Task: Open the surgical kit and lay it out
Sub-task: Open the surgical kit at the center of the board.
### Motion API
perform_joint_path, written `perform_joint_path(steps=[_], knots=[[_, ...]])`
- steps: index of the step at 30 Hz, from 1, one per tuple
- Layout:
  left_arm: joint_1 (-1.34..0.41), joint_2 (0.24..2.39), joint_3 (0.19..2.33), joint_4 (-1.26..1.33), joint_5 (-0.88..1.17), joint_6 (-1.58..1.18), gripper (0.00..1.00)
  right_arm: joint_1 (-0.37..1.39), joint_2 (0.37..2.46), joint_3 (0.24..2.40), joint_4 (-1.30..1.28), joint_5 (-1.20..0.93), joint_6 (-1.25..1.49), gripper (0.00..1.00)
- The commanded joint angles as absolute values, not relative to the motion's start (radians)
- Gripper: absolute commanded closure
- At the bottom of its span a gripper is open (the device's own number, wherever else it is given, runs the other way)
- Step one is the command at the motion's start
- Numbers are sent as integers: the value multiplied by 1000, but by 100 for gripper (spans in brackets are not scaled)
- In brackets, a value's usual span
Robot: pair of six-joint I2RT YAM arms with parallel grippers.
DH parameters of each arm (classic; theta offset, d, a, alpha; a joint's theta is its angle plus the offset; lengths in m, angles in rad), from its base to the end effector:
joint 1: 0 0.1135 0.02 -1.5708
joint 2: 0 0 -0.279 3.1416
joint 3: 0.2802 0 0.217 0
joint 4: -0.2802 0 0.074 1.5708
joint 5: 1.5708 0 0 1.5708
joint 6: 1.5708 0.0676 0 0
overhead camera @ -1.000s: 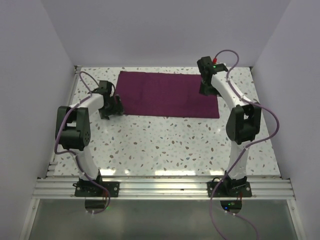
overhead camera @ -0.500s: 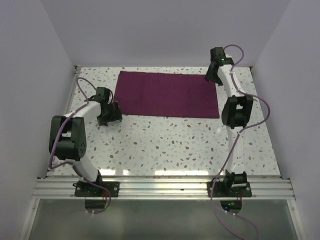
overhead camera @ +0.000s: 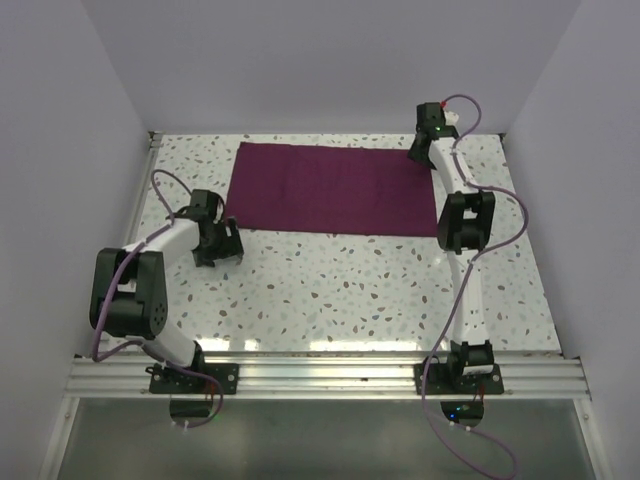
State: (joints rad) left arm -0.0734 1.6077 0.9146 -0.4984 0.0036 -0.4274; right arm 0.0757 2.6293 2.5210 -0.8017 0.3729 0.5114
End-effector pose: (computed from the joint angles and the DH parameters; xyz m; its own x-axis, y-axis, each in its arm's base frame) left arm 0.2807 -0.0209 0.1737 -0.8740 -0.3513 -0.3356 -0.3160 0.9357 -0.1565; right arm 0.5613 0.0179 0.1793 -0.6119 0.4107 -0.6760 0.5183 0.8538 0.0495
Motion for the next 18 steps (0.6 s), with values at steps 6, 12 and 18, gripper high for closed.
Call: perform_joint_path(steps=[6, 12, 18], knots=[[-80, 1520, 850, -491, 6, -433, 19, 55, 2697, 2577, -632, 495, 508, 47], [-80, 1526, 851, -497, 18, -420, 19, 49, 2740, 2582, -563, 471, 515, 47], [-80, 1577, 871, -492, 29, -417, 19, 49, 2770, 2579, -540, 434, 534, 52]])
